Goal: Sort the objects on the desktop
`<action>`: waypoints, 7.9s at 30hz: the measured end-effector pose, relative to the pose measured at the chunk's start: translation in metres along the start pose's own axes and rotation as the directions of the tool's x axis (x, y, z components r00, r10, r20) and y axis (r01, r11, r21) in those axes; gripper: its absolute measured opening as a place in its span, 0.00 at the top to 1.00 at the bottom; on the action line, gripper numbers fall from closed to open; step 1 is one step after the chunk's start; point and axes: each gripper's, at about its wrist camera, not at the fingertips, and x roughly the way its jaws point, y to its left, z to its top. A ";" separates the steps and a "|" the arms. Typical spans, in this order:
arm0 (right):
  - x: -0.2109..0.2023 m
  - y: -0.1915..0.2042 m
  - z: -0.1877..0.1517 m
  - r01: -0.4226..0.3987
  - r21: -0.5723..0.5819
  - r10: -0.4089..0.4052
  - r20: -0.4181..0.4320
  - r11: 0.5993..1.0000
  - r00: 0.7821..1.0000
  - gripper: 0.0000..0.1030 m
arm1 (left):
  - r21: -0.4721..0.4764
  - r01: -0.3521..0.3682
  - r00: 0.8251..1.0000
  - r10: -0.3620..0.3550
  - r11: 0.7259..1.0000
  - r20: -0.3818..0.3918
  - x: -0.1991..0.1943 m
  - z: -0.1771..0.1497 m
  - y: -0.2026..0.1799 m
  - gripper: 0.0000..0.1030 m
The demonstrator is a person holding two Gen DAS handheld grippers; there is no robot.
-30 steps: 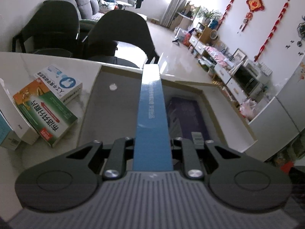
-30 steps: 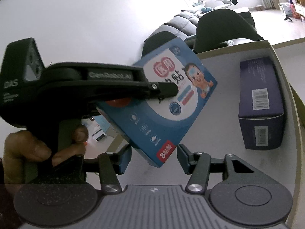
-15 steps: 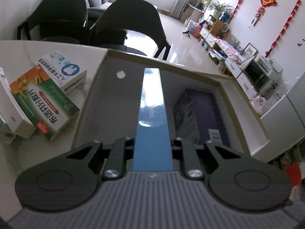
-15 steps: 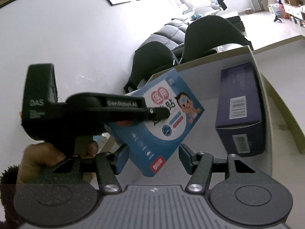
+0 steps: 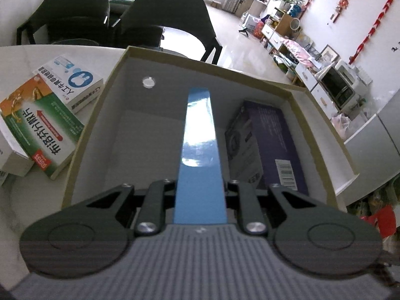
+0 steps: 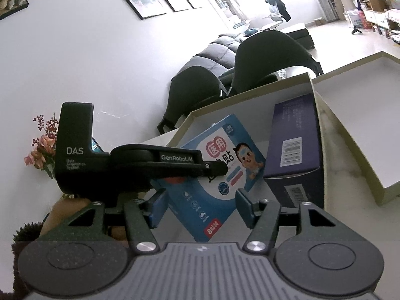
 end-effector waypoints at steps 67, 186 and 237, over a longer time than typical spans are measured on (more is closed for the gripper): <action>0.002 0.000 0.015 0.119 -0.034 -0.118 0.038 0.992 0.992 0.36 | 0.004 0.191 0.981 -0.191 0.981 0.024 -0.013 -0.003 0.000 0.66; 0.009 -0.008 0.034 0.035 -0.123 -0.058 -0.189 0.992 0.980 0.25 | 0.260 -0.179 0.868 0.277 0.949 -0.412 0.104 0.027 -0.037 0.00; 0.035 -0.009 0.035 0.105 -0.101 -0.125 -0.214 0.989 0.969 0.24 | -0.139 0.466 0.864 -0.483 0.874 -0.140 0.043 0.018 0.024 0.01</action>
